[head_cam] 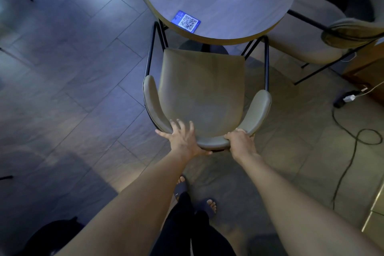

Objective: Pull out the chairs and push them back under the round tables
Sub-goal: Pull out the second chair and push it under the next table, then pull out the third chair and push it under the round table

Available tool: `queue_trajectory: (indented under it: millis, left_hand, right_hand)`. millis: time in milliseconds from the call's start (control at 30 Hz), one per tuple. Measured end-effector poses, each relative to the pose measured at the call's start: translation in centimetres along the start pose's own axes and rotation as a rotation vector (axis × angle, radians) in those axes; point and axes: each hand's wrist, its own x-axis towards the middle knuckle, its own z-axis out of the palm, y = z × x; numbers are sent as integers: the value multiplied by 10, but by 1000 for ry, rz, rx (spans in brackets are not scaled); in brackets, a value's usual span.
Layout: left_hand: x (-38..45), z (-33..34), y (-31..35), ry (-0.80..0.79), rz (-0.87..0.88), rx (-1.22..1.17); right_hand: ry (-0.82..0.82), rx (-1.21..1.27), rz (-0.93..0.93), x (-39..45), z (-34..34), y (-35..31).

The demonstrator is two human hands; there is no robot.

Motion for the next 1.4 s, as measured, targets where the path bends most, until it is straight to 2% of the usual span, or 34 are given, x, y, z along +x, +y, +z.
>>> queue_trajectory:
  millis: [233, 433, 567, 667, 733, 833, 900, 1033, 1200, 1333, 1400]
  left_hand:
    - [3, -2, 2, -26, -22, 10]
    - [7, -15, -3, -235, -7, -82]
    - [7, -41, -30, -370, -18, -464]
    - [7, -77, -28, -422, -16, -426]
    - [-4, -117, 0, -347, 19, -445]
    - [-29, -190, 58, -83, 250, -430]
    - [-49, -237, 102, 46, 353, -438]
    - [-95, -312, 183, 326, 518, -307]
    - [-141, -363, 278, 556, 622, -284]
    - [-155, -385, 337, 784, 693, -319]
    - [-154, -392, 366, 826, 766, -300]
  right_hand:
    - [19, 10, 14, 8, 6, 1]
    - [-264, 72, -71, 8, -49, 1]
    - [-78, 192, -122, -24, -115, 4]
    - [53, 201, -127, -56, -168, 21]
    - [133, 192, -111, -77, -201, 37]
    - [244, 185, -97, -105, -236, 64]
    - [275, 200, -81, -118, -250, 86]
    - [308, 208, -52, -136, -269, 142]
    - [332, 194, -89, -156, -296, 240]
    - [439, 160, -75, -175, -350, 332]
    - [512, 171, -68, -186, -385, 366]
